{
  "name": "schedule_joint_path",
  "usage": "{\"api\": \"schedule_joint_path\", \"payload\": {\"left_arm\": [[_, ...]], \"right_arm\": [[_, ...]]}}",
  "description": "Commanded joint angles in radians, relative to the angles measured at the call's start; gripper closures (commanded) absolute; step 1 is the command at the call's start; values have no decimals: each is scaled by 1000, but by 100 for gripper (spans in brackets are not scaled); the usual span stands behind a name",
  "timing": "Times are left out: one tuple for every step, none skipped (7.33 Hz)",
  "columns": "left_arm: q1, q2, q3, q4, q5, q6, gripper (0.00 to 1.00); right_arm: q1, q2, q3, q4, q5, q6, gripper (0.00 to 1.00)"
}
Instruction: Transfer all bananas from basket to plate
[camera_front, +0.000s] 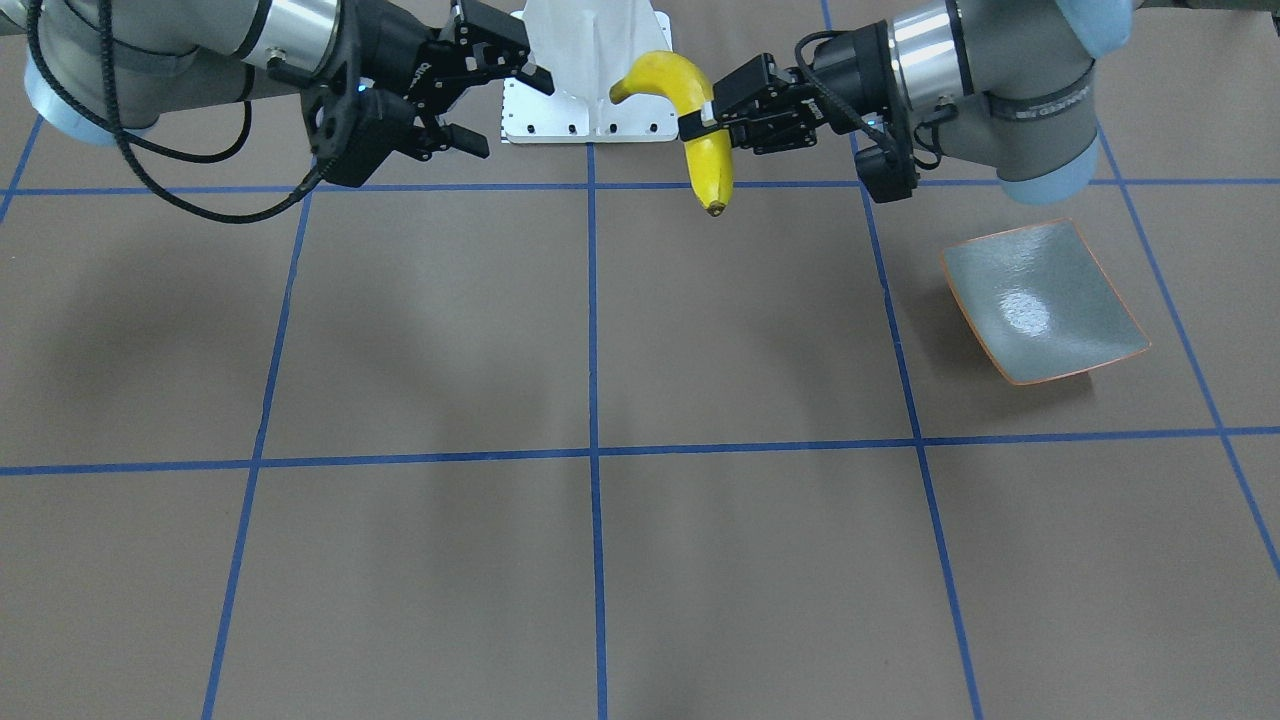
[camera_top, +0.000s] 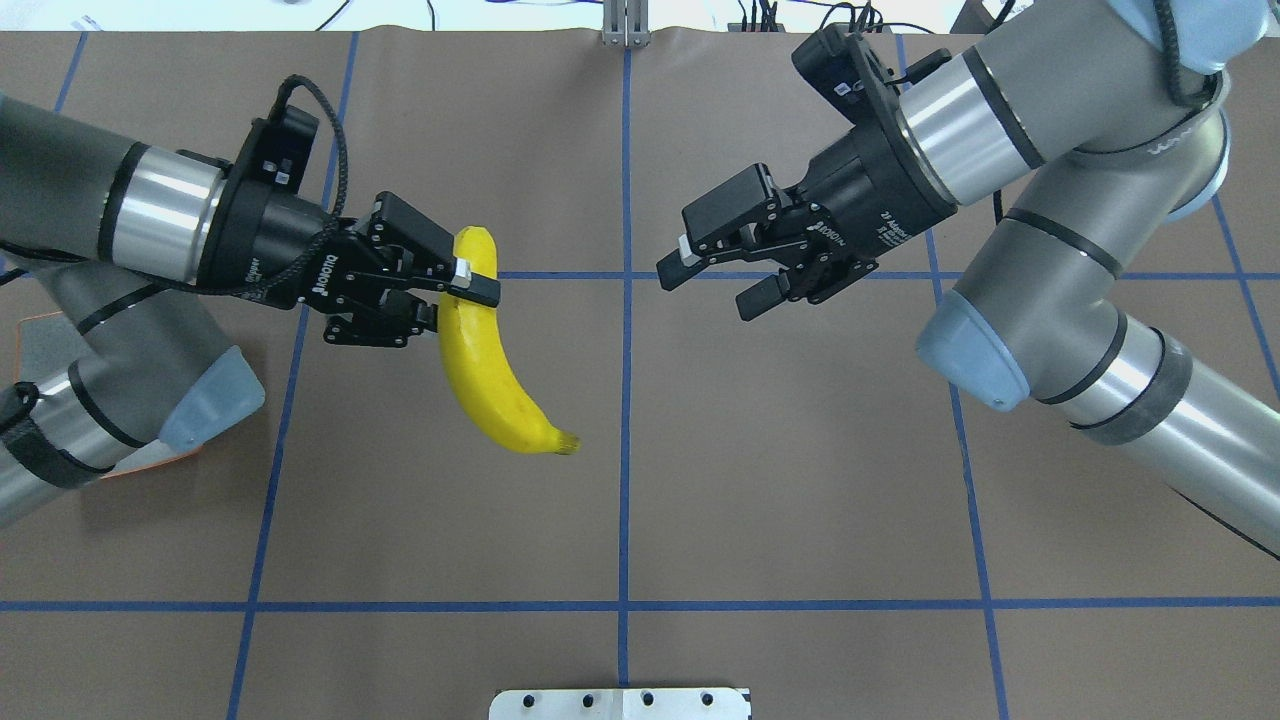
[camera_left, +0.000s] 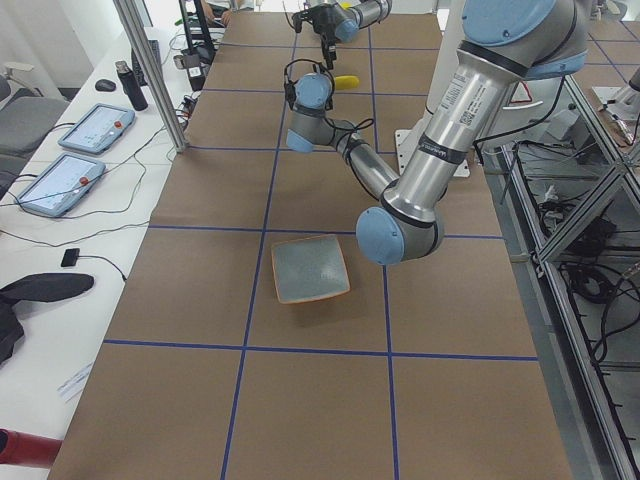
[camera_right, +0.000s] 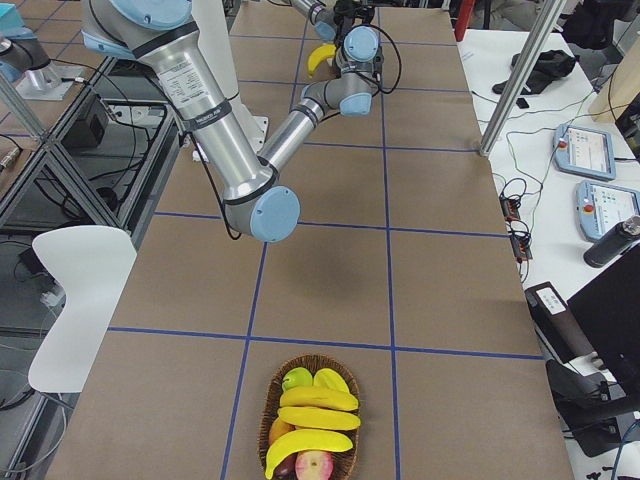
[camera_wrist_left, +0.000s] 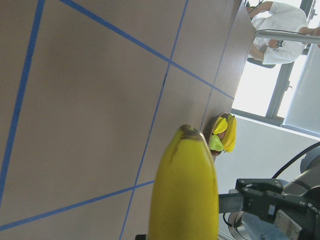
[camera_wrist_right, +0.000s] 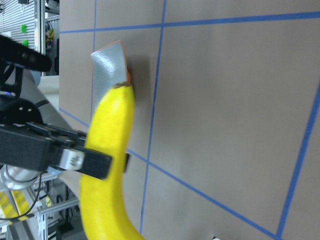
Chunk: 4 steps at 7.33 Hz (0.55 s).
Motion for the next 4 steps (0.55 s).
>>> {"api": "schedule_joint_path", "payload": {"left_arm": [[-150,120,30,-26,-138,86,100],[-218,160,62,-26,-208,126,100],[-291,170,111,-26,-276,128,100],[-362,183,197,-28,-378,181,100]], "right_arm": [[63,-82,6,1,-1,4,0],[91,-105,7,0,-1,6,0],[115,-141,9,-8,-7,7,0],[146,-184,1,-9,-11,9,0]]}}
